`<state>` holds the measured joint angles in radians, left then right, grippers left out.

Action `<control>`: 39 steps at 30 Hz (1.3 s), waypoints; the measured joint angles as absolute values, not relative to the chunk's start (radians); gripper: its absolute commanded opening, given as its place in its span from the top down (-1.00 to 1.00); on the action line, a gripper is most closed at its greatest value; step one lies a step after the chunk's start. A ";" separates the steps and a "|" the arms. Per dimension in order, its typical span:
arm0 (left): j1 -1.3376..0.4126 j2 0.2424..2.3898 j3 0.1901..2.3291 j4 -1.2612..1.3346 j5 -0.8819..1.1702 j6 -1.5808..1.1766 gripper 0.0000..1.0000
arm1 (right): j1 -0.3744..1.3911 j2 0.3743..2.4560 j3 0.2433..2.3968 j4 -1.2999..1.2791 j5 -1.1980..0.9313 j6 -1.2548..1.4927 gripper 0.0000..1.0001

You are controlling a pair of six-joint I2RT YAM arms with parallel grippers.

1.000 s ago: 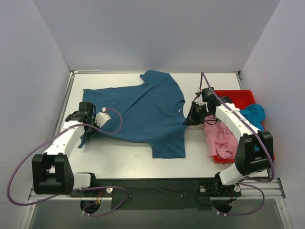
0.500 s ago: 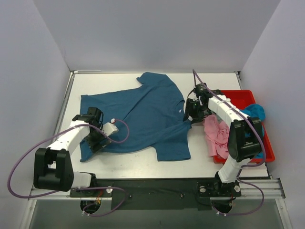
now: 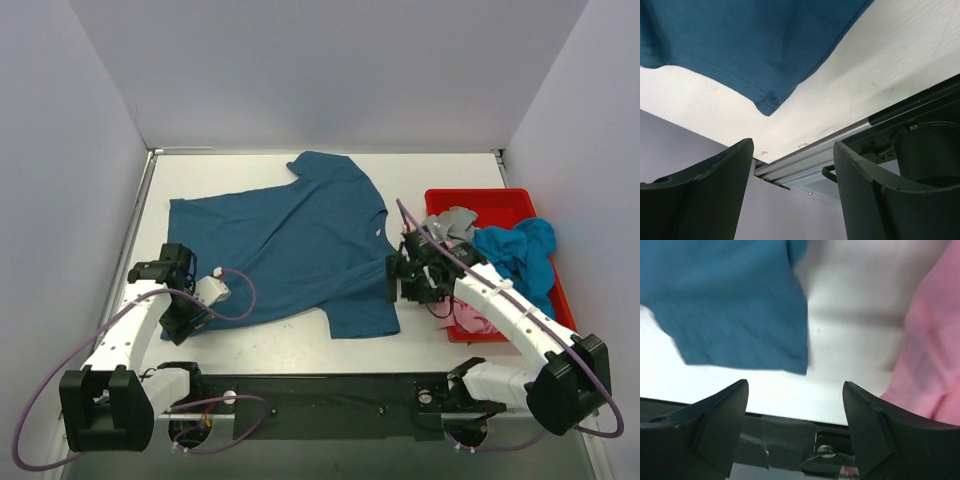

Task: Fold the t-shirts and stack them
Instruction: Flatten out the tshirt, then grap the side of the flattened tshirt closest away from the robot with both arms

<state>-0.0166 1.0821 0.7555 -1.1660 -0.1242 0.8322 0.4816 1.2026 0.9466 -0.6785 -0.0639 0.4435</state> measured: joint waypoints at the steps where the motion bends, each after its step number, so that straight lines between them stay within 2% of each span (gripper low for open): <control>1: -0.016 1.087 0.743 -1.158 -0.128 0.836 -0.53 | 0.507 1.188 0.890 -0.672 -0.064 0.463 -0.40; 6: -0.015 1.159 0.689 -1.090 -0.155 0.860 -0.56 | 0.590 1.279 0.735 -0.633 -0.043 0.535 -0.31; 8: -0.016 1.168 0.677 -1.067 -0.157 0.871 -0.57 | 0.591 1.327 0.714 -0.585 -0.032 0.558 -0.07; 9: -0.016 1.167 0.670 -1.059 -0.157 0.878 -0.57 | 0.591 1.346 0.708 -0.562 -0.032 0.567 0.17; 10: -0.016 1.165 0.664 -1.053 -0.157 0.883 -0.57 | 0.592 1.372 0.698 -0.525 -0.034 0.581 0.32; 11: -0.016 1.162 0.657 -1.049 -0.157 0.892 -0.57 | 0.594 1.395 0.688 -0.497 -0.036 0.592 0.63; 13: -0.016 1.150 0.647 -1.047 -0.157 0.907 -0.57 | 0.602 1.416 0.682 -0.465 -0.049 0.613 1.00; 20: -0.019 1.092 0.645 -1.049 -0.150 0.958 -0.57 | 0.668 1.281 0.609 -0.442 -0.078 0.686 1.00; 28: -0.145 1.158 0.568 -0.970 -0.198 0.981 -0.59 | 0.672 0.885 0.603 -0.662 -0.084 0.749 1.00; 35: -0.191 1.298 0.555 -0.915 -0.235 0.973 -0.58 | 0.671 0.828 0.615 -0.761 -0.095 0.773 1.00; 37: -0.195 1.302 0.562 -0.913 -0.231 0.973 -0.53 | 0.671 0.844 0.635 -0.780 -0.098 0.773 1.00; 39: -0.205 1.299 0.563 -0.912 -0.224 0.974 -0.31 | 0.671 0.872 0.666 -0.793 -0.098 0.766 1.00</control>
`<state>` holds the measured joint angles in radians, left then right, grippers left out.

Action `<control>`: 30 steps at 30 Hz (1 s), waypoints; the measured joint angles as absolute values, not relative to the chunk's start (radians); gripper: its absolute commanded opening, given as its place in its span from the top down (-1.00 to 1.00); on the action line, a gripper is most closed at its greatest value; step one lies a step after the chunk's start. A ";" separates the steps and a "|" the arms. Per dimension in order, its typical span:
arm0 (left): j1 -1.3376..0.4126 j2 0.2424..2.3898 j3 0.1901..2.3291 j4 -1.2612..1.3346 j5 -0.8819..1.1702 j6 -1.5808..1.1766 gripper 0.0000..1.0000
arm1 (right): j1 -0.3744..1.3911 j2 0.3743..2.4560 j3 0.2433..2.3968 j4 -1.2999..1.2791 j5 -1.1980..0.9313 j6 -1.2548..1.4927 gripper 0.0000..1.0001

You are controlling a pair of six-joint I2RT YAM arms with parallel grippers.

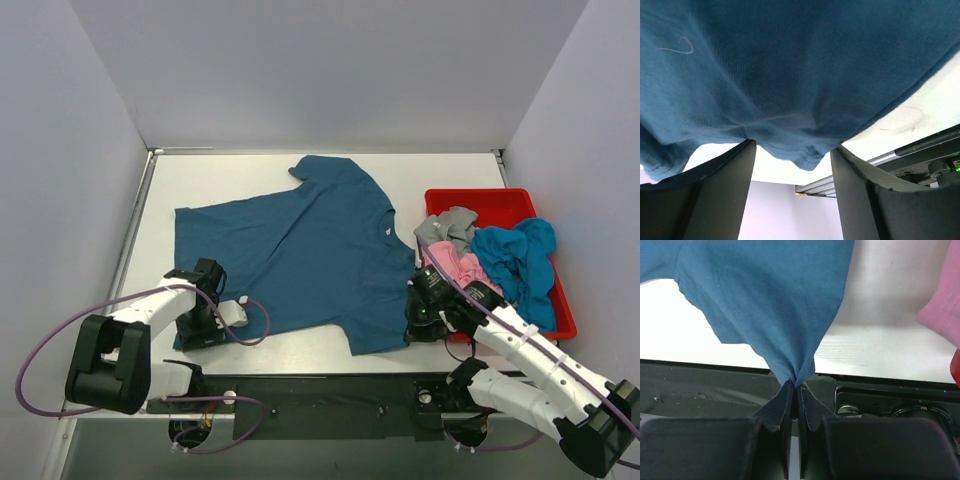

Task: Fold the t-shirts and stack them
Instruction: Grap the side of the flattened tshirt closest away from the robot with both arms, then fold the flattened tshirt in 1/3 of the way

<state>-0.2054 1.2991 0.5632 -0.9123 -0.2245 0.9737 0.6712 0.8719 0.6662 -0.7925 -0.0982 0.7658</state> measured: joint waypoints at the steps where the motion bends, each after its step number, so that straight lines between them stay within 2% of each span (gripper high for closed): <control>1: -0.210 1.296 0.563 -0.911 -0.220 0.975 -0.13 | 0.671 0.888 0.684 -0.796 -0.098 0.761 1.00; 2: -0.212 1.293 0.563 -0.908 -0.216 0.974 0.02 | 0.671 0.905 0.702 -0.800 -0.097 0.756 1.00; 4: -0.214 1.288 0.563 -0.901 -0.213 0.973 0.45 | 0.668 0.933 0.733 -0.803 -0.097 0.744 1.00; 5: -0.214 1.286 0.563 -0.894 -0.212 0.974 0.92 | 0.668 0.946 0.748 -0.804 -0.097 0.736 1.00; 6: -0.214 1.284 0.563 -0.886 -0.212 0.976 1.00 | 0.668 0.957 0.760 -0.805 -0.097 0.731 1.00; 12: -0.207 1.264 0.587 -0.896 -0.219 0.971 1.00 | 0.666 0.982 0.803 -0.834 -0.093 0.698 1.00; 22: -0.197 1.118 0.749 -1.037 -0.230 0.904 1.00 | 0.630 0.929 0.979 -0.933 -0.097 0.608 1.00; 27: -0.186 1.232 0.846 -1.044 -0.251 0.868 1.00 | 0.451 1.064 1.112 -0.926 -0.126 0.476 1.00; 30: -0.163 1.351 0.970 -1.027 -0.268 0.843 1.00 | 0.374 1.231 1.206 -0.882 -0.151 0.384 1.00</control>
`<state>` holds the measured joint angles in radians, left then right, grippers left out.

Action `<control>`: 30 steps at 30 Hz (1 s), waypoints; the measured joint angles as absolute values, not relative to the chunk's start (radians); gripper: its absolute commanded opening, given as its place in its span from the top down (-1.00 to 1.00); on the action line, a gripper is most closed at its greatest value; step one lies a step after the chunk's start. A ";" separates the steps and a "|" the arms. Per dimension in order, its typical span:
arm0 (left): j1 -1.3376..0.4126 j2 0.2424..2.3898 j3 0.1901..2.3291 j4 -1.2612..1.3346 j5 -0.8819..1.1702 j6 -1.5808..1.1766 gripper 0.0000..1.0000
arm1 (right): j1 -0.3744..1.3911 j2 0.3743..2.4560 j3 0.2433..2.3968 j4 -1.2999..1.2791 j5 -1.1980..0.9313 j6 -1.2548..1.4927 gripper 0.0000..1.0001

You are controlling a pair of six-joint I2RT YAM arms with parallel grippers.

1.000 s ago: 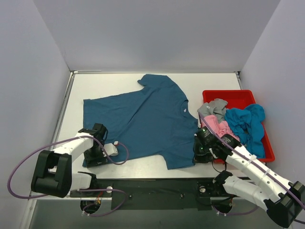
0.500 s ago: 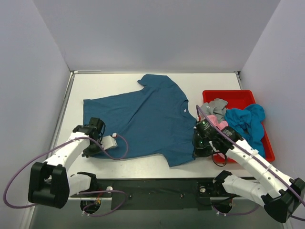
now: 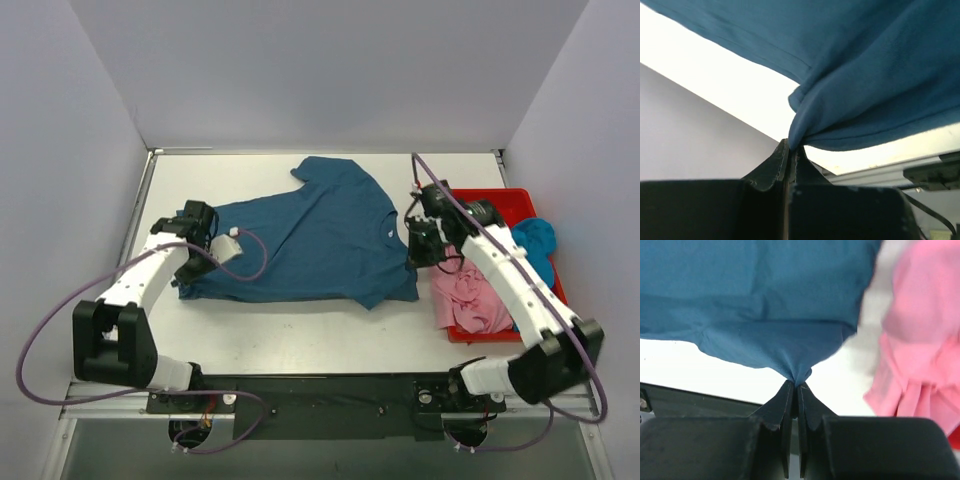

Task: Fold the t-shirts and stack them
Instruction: Fold the flattened tshirt in 1/3 of the way

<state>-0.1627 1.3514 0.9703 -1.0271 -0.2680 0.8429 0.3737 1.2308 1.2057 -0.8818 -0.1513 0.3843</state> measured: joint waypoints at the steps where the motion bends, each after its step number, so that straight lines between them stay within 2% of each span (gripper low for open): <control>1: -0.153 1.392 1.014 -1.012 -0.274 0.833 1.00 | 0.366 1.303 1.247 -0.864 -0.163 0.352 1.00; 10: -0.113 1.652 1.181 -0.928 -0.287 0.764 1.00 | 0.340 1.777 1.542 -0.805 -0.192 0.185 1.00; 19: -0.047 1.748 1.192 -0.920 -0.290 0.735 1.00 | 0.313 1.974 1.760 -0.815 -0.160 0.099 1.00; 21: -0.046 1.763 1.193 -0.916 -0.289 0.735 0.72 | 0.311 2.002 1.798 -0.820 -0.158 0.086 1.00; 22: -0.046 1.769 1.195 -0.915 -0.288 0.735 0.39 | 0.308 2.011 1.810 -0.820 -0.157 0.081 1.00; 24: -0.046 1.782 1.205 -0.915 -0.287 0.737 0.07 | 0.307 2.030 1.834 -0.824 -0.157 0.070 1.00; 26: -0.043 1.785 1.221 -0.908 -0.289 0.733 -0.09 | 0.307 2.045 1.847 -0.826 -0.158 0.060 1.00; 30: -0.031 1.785 1.272 -0.869 -0.302 0.729 -0.14 | 0.307 2.062 1.860 -0.833 -0.158 0.050 1.00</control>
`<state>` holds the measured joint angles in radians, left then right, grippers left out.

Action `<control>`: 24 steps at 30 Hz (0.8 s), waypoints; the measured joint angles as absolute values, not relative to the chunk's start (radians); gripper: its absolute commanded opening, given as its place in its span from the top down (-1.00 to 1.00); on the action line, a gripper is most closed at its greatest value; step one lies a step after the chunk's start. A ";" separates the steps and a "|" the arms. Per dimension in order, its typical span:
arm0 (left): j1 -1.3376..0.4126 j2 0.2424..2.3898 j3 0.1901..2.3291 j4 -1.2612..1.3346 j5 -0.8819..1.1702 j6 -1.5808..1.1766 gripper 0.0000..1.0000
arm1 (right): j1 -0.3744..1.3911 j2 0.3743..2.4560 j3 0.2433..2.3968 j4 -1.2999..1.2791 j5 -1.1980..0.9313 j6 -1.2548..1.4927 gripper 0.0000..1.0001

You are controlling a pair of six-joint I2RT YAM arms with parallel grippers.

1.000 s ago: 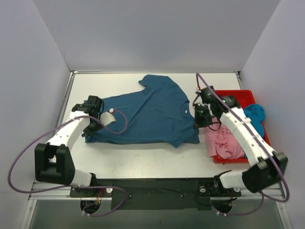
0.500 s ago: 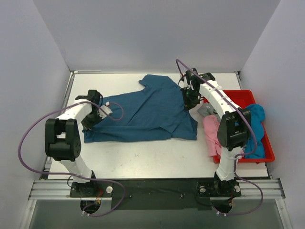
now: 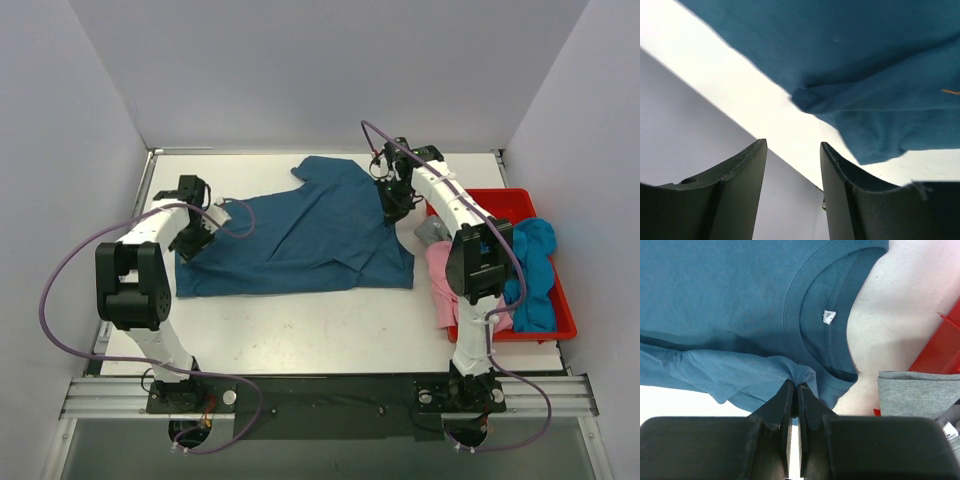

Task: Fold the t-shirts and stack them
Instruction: Fold the flattened tshirt in 1/3 of the way

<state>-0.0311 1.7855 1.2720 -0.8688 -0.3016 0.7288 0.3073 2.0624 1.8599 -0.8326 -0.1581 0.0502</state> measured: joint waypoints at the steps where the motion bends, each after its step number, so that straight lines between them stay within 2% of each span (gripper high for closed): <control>1: -0.026 1.785 1.289 -0.863 -0.307 0.729 -0.14 | 0.307 2.065 1.862 -0.835 -0.158 0.051 1.00; 8: 0.027 1.784 1.395 -0.875 -0.260 0.734 -0.04 | 0.303 2.076 1.893 -0.840 -0.158 0.068 1.00; 15: 0.016 1.778 1.357 -0.930 -0.093 0.709 -0.17 | 0.300 2.076 1.917 -0.830 -0.165 0.105 1.00; 24: 0.011 1.775 1.241 -0.912 0.053 1.095 -0.29 | 0.295 2.076 1.917 -0.829 -0.176 0.123 1.00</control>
